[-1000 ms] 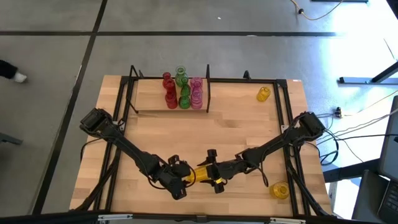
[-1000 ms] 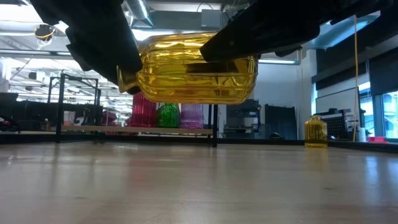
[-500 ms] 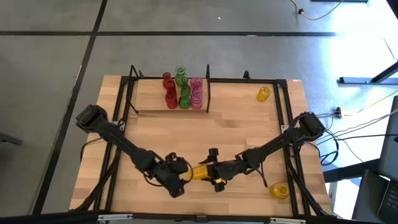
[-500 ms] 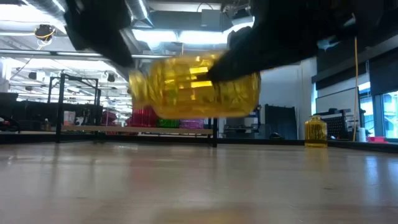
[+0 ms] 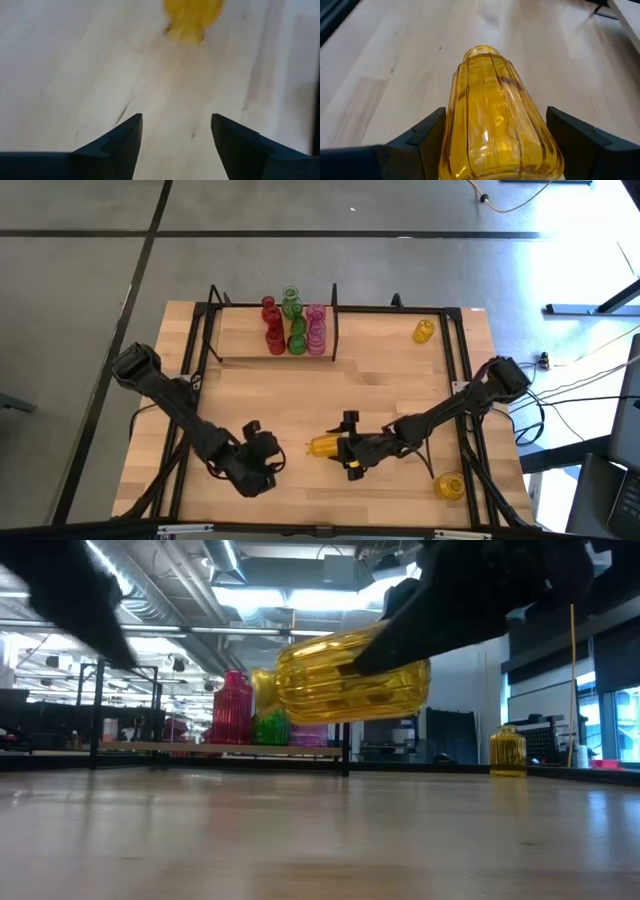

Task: Sort vases onto shelf
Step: Put the middle yellow vase on the shelf

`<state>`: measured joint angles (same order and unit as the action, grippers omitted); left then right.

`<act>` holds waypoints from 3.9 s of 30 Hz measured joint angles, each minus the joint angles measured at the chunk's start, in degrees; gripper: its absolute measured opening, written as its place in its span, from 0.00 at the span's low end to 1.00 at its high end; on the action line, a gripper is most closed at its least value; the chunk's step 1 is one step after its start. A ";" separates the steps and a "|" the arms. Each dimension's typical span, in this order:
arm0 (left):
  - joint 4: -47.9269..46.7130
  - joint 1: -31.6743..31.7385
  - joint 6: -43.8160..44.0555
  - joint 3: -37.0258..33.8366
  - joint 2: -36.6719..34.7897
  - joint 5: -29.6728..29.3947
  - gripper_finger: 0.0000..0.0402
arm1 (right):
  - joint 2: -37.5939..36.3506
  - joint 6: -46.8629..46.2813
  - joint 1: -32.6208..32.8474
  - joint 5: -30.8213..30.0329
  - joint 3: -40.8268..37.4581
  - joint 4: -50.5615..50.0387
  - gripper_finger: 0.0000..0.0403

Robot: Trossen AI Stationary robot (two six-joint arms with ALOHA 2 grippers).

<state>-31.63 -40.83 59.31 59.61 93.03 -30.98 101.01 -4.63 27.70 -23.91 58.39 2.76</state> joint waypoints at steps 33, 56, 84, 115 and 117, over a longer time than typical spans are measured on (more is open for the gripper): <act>84.71 5.24 -49.96 -20.22 0.13 -14.52 0.57 | -7.93 11.97 0.01 -3.43 -11.32 43.17 0.70; 93.50 5.52 -58.24 -20.24 0.22 -15.86 0.57 | -6.77 12.63 -0.12 -3.59 -11.32 42.75 0.66; 68.96 7.38 -37.06 -20.19 2.28 -16.15 0.57 | 11.39 3.43 -4.57 1.54 -11.32 45.36 0.66; 63.06 10.71 -32.60 -20.24 2.27 -9.91 0.57 | 16.25 3.18 -4.63 0.78 -11.32 50.85 0.67; 62.66 10.73 -31.75 -20.24 2.27 -9.54 0.57 | 16.25 2.90 -4.59 -0.28 -11.30 50.67 0.67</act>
<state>31.03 -30.11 27.56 39.38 95.31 -40.53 117.25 -1.74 23.11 -24.20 47.09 53.42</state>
